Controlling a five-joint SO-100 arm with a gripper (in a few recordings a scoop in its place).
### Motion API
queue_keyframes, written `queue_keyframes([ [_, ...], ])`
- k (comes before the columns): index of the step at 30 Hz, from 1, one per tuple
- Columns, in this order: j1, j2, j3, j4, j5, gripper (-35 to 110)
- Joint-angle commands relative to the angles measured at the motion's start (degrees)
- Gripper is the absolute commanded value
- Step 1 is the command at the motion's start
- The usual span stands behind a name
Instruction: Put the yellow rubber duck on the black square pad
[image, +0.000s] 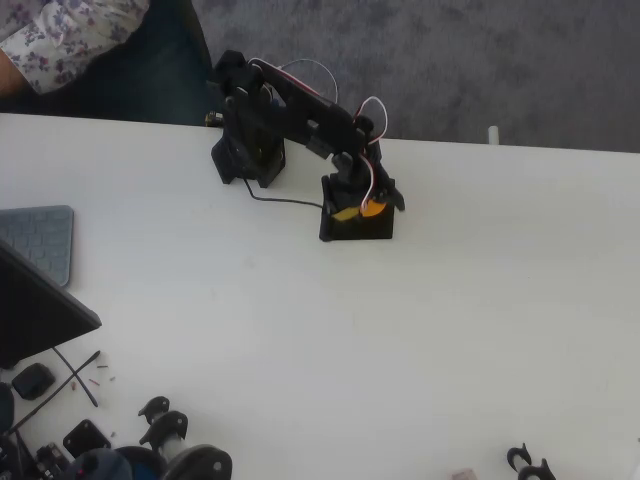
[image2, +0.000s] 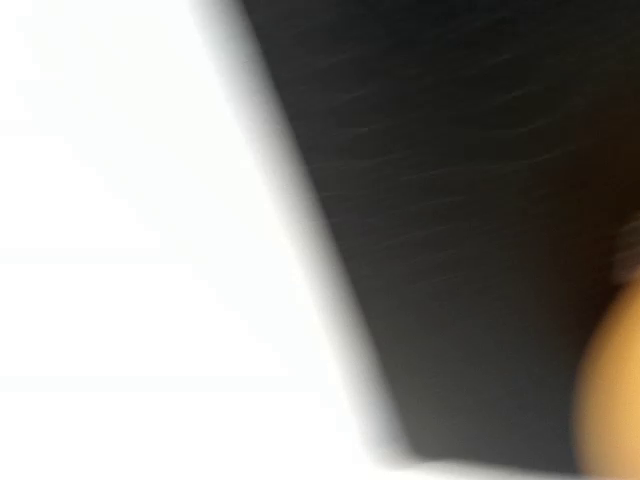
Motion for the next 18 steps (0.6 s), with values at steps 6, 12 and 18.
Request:
queue_keyframes([
  [6,18.7,1.3,-12.2,1.2,-5.5,32],
  [12,33.7,1.3,-17.8,0.6,-5.0,32],
  [18,48.4,1.3,-20.2,0.6,-4.7,32],
])
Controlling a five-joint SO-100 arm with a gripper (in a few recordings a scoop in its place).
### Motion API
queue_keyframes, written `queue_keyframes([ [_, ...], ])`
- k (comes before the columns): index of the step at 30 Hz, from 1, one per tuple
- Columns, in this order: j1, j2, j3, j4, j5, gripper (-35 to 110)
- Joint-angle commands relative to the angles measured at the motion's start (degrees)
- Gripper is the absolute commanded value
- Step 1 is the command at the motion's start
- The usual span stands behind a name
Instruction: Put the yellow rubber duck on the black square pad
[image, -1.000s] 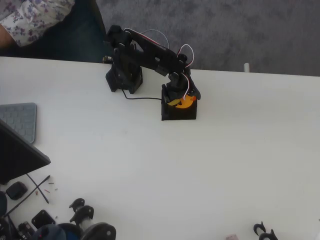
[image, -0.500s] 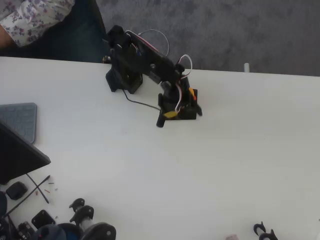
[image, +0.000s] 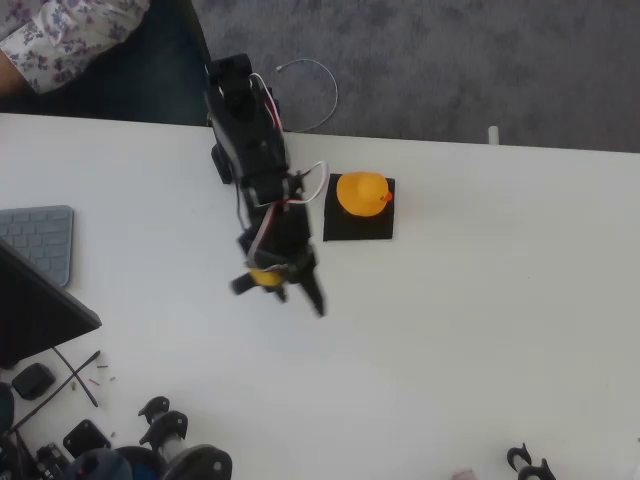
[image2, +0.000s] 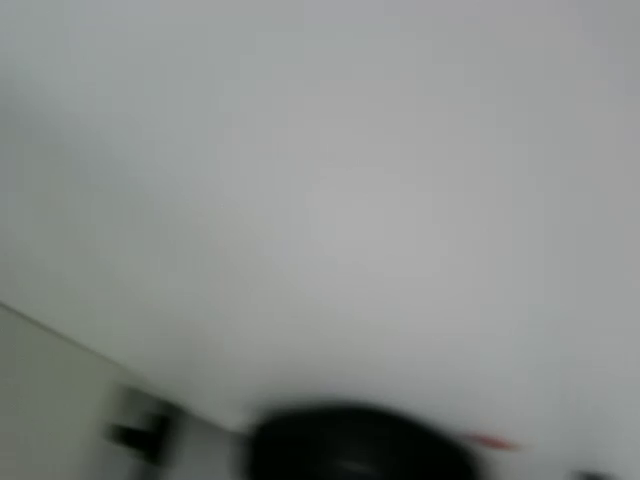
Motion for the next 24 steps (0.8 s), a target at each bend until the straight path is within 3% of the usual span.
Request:
queue_keyframes([
  [1,6.7,1.4,-3.4,0.4,-0.4,32],
  [10,20.8,1.4,-3.3,0.4,1.4,32],
  [24,22.4,7.5,-2.1,0.4,26.3,32],
])
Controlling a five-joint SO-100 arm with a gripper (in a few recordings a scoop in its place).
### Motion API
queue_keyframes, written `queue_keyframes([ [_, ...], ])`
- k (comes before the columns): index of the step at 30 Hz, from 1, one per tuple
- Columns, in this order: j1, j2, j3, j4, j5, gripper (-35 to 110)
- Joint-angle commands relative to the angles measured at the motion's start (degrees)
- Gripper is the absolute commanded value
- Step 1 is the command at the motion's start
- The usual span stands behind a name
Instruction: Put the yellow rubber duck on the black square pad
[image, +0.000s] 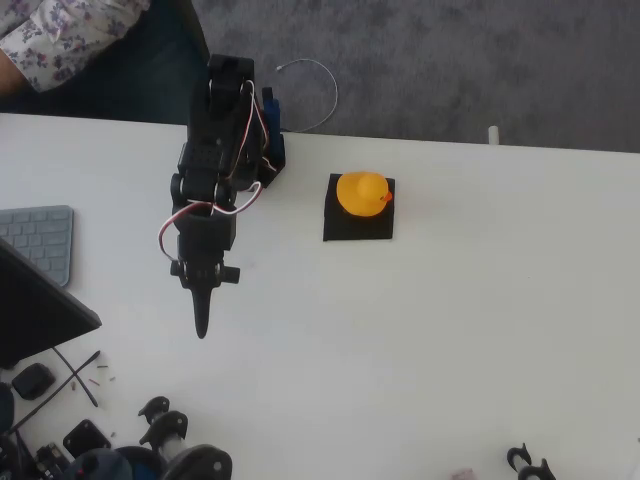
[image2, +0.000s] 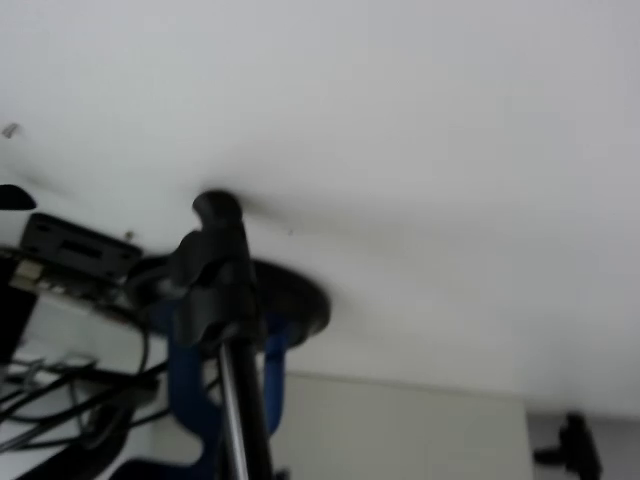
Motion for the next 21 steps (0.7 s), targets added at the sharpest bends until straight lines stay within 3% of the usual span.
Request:
queue_keyframes([
  [1,1.1,6.2,-0.2,0.4,1.9,32],
  [6,0.8,14.9,6.7,-0.5,2.1,27],
  [13,1.2,26.9,20.7,-10.4,2.1,14],
  [21,1.3,46.3,40.4,-17.1,2.2,13],
])
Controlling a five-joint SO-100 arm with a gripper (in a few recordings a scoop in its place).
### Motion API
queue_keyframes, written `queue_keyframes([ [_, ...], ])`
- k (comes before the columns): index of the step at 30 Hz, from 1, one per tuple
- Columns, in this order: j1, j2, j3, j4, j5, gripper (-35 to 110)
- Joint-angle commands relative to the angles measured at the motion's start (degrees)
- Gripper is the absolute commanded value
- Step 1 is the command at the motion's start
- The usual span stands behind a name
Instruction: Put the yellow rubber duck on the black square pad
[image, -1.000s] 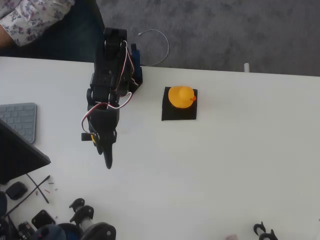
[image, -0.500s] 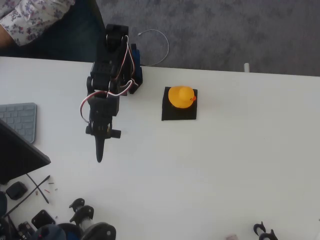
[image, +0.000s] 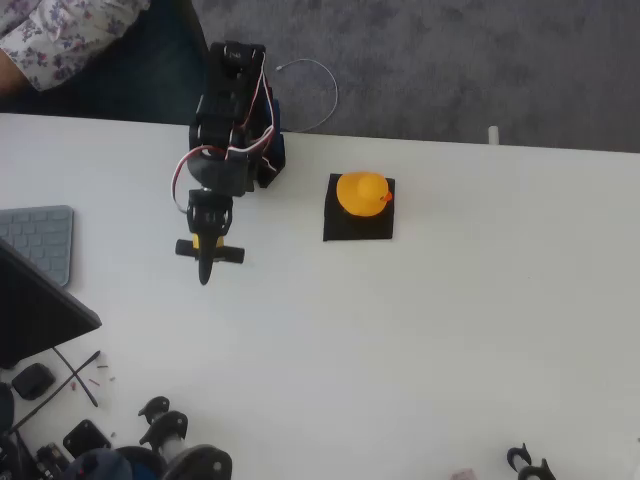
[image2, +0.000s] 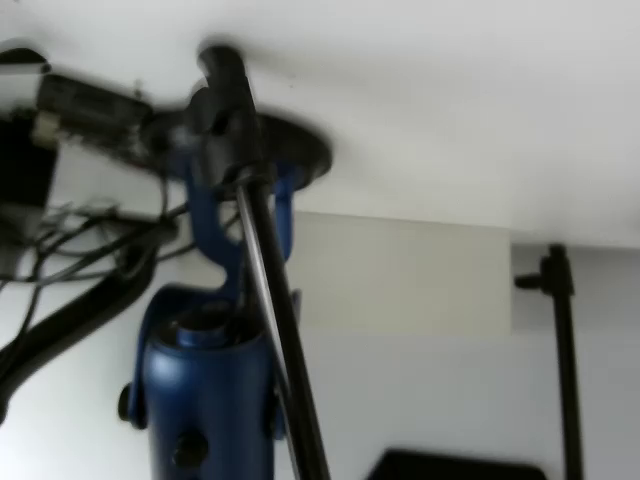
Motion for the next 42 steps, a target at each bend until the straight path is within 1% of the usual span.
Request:
queue_keyframes([
  [1,1.2,9.9,6.6,-1.9,0.3,13],
  [7,1.2,26.4,18.7,-2.1,0.2,13],
  [12,1.2,33.4,23.7,-2.0,0.2,13],
  [16,1.2,33.0,25.2,-2.0,1.4,13],
  [20,1.2,33.0,26.1,-2.0,8.8,13],
  [23,1.2,33.0,26.2,-2.0,11.3,13],
  [36,0.7,33.0,28.0,-1.3,11.2,12],
  [42,0.6,32.9,28.0,-1.3,9.8,4],
])
